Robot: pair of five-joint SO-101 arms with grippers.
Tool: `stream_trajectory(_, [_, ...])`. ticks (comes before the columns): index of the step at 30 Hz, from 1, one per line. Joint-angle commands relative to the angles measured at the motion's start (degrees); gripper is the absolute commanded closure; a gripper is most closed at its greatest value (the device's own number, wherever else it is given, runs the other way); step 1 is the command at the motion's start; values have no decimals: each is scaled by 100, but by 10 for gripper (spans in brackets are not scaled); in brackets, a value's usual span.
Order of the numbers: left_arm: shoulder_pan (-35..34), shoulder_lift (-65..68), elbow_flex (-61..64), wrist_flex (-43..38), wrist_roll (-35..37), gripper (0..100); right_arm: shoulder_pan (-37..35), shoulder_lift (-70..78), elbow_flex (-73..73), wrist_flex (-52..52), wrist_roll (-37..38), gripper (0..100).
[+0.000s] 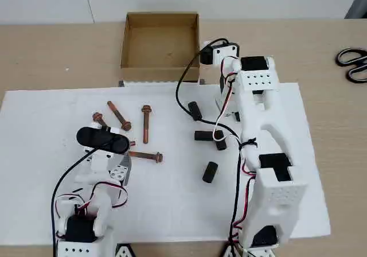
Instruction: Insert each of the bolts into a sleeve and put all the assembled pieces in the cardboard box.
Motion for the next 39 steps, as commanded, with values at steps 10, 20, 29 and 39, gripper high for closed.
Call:
stream_trajectory(10, [26, 0, -31, -141, -26, 838, 356, 207, -264, -198, 246, 872])
stream_trajectory(20, [26, 0, -31, -141, -26, 839, 382, 804, -264, -488, 273, 872])
stream_trajectory(29, [26, 0, -31, -141, -26, 840, 338, 1051, -264, -532, 273, 961])
stream_trajectory(39, [-9, 35, -338, 97, -53, 840, 233, -295, -264, 295, 229, 996])
